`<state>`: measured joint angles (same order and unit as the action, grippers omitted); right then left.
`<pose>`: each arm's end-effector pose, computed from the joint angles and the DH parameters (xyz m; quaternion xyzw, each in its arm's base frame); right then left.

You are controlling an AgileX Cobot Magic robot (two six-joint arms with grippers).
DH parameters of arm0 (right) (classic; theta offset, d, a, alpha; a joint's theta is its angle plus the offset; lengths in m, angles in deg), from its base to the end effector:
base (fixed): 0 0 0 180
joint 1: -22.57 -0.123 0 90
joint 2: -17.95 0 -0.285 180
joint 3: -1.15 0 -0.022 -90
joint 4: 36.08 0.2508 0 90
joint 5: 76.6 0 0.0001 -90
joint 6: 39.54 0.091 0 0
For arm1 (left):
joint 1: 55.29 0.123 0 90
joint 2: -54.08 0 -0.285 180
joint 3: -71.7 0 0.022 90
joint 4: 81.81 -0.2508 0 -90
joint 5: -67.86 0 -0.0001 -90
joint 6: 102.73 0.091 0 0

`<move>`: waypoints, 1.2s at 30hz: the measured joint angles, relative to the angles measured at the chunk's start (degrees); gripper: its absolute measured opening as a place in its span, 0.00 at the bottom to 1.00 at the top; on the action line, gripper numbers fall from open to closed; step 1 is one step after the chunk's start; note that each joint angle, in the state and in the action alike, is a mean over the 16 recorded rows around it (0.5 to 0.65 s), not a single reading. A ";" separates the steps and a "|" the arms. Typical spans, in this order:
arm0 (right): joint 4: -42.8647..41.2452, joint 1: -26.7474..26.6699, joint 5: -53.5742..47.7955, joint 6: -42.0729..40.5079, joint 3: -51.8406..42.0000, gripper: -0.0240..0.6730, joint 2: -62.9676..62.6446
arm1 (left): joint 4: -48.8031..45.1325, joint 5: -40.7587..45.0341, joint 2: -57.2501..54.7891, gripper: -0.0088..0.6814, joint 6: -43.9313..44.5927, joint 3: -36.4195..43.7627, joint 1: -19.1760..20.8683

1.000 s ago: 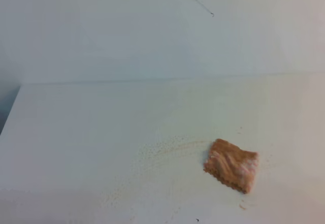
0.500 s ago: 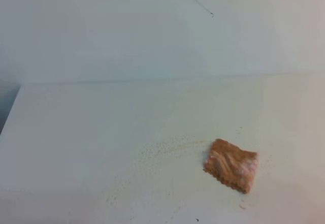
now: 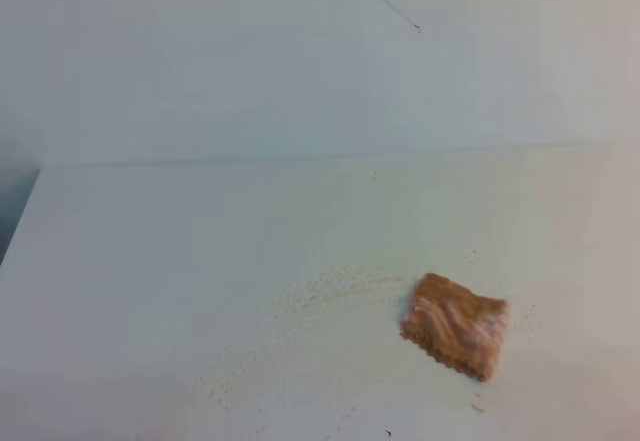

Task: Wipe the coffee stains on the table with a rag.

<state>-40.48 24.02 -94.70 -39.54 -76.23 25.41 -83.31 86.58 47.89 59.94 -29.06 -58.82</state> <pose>0.0538 -0.0035 0.1841 -0.0112 0.7819 -0.0399 0.6220 0.0531 -0.0025 0.1733 -0.0876 0.7839 -0.1005 0.6064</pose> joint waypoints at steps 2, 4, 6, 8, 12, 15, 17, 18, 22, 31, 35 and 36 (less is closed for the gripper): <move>0.00 0.12 -0.03 0.00 0.00 0.03 0.00 | 0.00 0.00 0.00 0.01 0.00 0.16 0.00; -0.01 0.19 0.00 0.00 -0.10 0.03 -0.10 | 0.00 0.00 0.00 0.01 0.00 0.16 0.00; -0.03 0.21 0.10 0.00 -0.31 0.03 -0.29 | 0.00 0.00 0.00 0.01 0.00 0.16 0.00; -0.03 0.21 0.07 0.00 -0.31 0.03 -0.29 | 0.00 0.00 0.00 0.01 0.00 0.00 0.00; -0.03 0.21 0.04 0.00 -0.31 0.03 -0.29 | 0.00 0.00 0.00 0.01 0.00 0.16 0.00; -0.03 0.21 0.04 0.00 -0.31 0.03 -0.29 | 0.00 0.00 0.00 0.01 0.00 0.16 0.00; -0.03 0.21 0.04 0.00 -0.31 0.03 -0.29 | 0.00 0.00 0.00 0.01 0.00 0.16 0.00; -0.04 0.21 0.04 0.00 -0.31 0.03 -0.29 | 0.00 0.00 0.00 0.01 0.00 0.16 0.00; -0.04 0.21 -0.15 0.00 0.00 0.03 0.00 | 0.00 0.00 0.00 0.01 0.00 0.16 0.00; -0.10 0.21 -0.15 0.00 0.00 0.03 0.00 | 0.00 0.00 0.00 0.01 0.00 0.00 0.00; -0.11 0.21 -0.15 0.00 0.00 0.03 0.00 | 0.00 0.00 0.00 0.01 0.00 0.00 0.00; -0.11 0.21 -0.15 0.00 0.00 0.03 0.00 | 0.00 0.00 0.00 0.01 0.00 0.16 0.00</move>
<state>-40.59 24.23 -94.85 -39.54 -76.23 25.41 -83.32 86.58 47.89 59.94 -28.91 -58.82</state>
